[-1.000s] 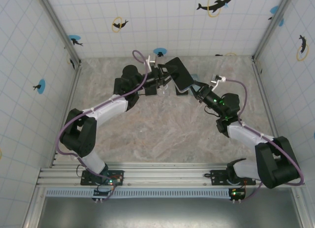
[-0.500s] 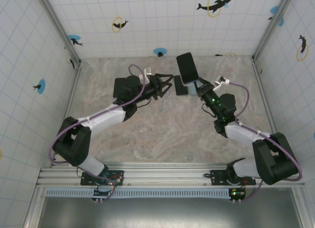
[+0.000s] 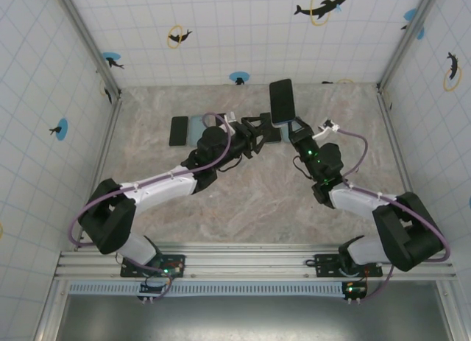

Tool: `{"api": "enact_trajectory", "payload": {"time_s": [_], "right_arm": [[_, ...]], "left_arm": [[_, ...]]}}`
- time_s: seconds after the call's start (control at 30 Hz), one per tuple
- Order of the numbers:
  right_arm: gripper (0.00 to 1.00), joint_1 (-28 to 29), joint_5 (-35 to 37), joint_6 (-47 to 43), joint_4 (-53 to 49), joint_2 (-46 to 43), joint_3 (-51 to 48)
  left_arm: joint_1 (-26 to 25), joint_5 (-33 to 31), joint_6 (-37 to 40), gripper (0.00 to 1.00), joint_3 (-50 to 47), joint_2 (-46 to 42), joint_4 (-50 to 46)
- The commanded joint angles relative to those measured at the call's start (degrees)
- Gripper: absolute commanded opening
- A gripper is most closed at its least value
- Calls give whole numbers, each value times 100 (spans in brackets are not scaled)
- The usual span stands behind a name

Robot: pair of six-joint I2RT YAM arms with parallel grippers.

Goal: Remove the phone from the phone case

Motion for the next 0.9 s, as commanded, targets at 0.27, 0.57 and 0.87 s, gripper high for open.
{"api": "enact_trajectory", "payload": {"time_s": [0.27, 0.57, 0.87], "right_arm": [[7, 328, 525, -297, 866, 45, 101], [7, 454, 570, -310, 855, 37, 96], [6, 520, 539, -326, 866, 9, 35]], "left_arm": [[-212, -517, -684, 52, 352, 321, 573], [-291, -649, -862, 48, 403, 517, 723], [-301, -824, -891, 45, 420, 605, 728]]}}
